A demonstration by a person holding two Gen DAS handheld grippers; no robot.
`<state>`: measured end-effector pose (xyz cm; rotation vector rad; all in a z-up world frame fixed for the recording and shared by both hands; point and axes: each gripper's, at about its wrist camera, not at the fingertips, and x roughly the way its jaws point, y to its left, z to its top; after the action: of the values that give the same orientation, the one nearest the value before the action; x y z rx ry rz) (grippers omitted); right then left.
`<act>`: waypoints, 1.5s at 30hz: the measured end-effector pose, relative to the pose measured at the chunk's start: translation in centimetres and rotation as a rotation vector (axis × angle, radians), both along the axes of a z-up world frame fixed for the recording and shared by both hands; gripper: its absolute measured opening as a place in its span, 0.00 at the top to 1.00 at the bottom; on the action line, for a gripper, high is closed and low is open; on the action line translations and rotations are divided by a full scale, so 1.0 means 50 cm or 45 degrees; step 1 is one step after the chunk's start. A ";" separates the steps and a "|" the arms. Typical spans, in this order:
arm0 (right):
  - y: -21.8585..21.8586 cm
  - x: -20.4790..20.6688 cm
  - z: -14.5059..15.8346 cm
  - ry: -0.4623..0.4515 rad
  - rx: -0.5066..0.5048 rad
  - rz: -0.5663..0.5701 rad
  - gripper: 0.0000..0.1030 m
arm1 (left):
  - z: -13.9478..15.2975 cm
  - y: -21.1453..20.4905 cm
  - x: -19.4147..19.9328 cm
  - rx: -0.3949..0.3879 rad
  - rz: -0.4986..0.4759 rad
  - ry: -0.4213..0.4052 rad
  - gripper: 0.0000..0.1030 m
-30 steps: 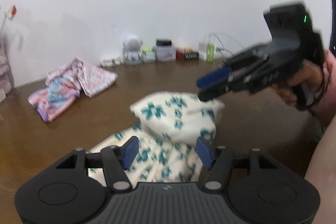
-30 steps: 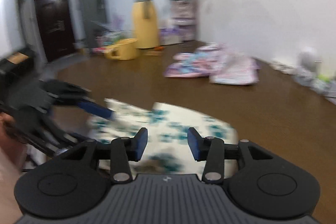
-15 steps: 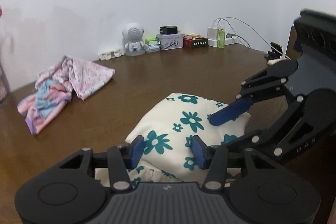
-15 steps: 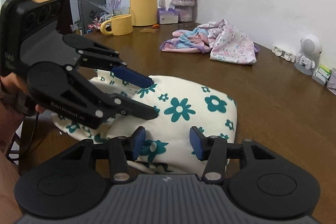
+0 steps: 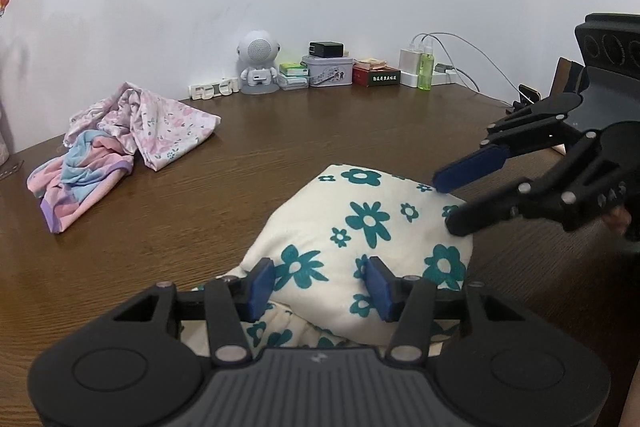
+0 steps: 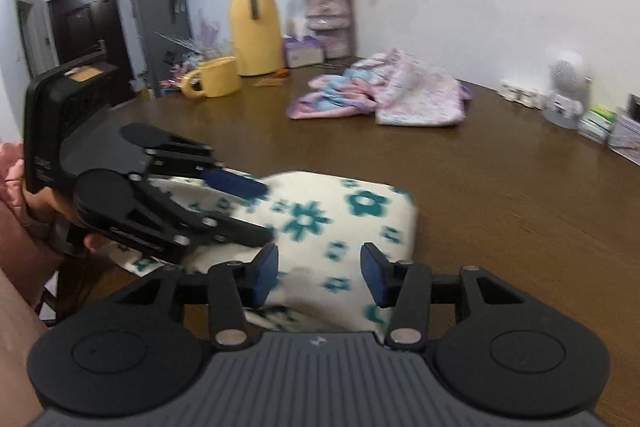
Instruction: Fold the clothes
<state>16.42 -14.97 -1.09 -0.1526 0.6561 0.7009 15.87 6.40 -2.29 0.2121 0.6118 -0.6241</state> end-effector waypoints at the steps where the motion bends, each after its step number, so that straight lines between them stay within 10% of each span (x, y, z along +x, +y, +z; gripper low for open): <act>1: -0.002 0.000 -0.002 0.004 -0.008 -0.004 0.62 | 0.000 0.000 0.000 0.000 -0.001 0.000 0.51; 12: -0.021 0.002 -0.023 0.032 -0.081 -0.043 0.64 | 0.013 -0.005 -0.005 0.018 -0.004 -0.023 0.50; 21: -0.013 -0.002 -0.024 0.020 -0.104 -0.047 0.64 | 0.020 -0.053 -0.064 0.197 -0.139 -0.098 0.25; 38: -0.012 -0.002 -0.024 0.015 -0.113 -0.041 0.63 | 0.057 -0.013 -0.036 0.071 -0.096 -0.125 0.39; 45: -0.014 -0.003 -0.024 0.017 -0.105 -0.039 0.62 | 0.013 -0.003 0.036 0.030 -0.095 0.048 0.43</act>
<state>16.29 -15.65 -2.27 -0.2135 0.6990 0.6461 17.67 6.24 -1.63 0.2467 0.6504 -0.6940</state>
